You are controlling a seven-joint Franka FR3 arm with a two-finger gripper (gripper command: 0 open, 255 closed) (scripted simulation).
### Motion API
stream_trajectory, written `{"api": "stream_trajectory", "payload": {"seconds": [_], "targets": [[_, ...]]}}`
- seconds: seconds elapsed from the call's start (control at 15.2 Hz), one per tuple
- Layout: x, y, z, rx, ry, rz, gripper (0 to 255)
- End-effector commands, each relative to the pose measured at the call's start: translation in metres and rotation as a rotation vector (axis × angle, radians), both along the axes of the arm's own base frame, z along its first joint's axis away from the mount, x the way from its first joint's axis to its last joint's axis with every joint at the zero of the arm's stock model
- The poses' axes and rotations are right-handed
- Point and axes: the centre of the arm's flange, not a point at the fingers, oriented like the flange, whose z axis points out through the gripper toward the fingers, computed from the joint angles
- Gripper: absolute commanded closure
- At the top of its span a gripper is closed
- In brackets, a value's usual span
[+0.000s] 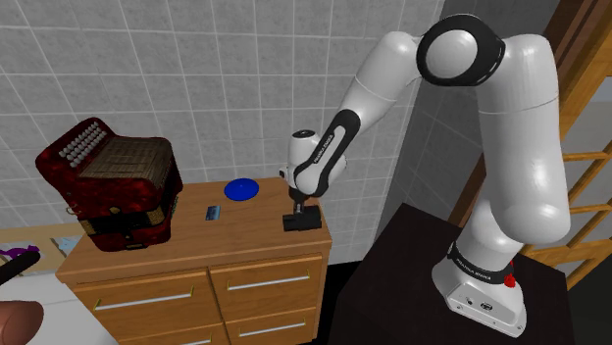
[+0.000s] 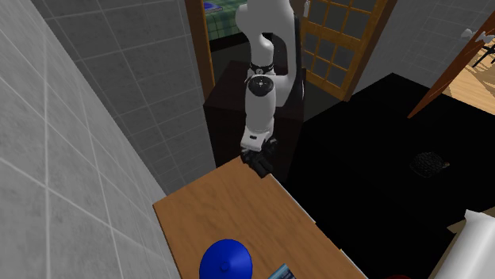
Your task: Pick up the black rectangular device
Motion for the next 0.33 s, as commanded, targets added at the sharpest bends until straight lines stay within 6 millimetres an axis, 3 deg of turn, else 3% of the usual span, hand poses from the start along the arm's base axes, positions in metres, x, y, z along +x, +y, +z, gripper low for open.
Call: {"api": "stream_trajectory", "payload": {"seconds": [0.0, 0.26], "targets": [[0.001, 0.000, 0.010, 0.000, 0.000, 0.000, 255], [0.001, 0.000, 0.022, 0.000, 0.000, 0.000, 255]]}}
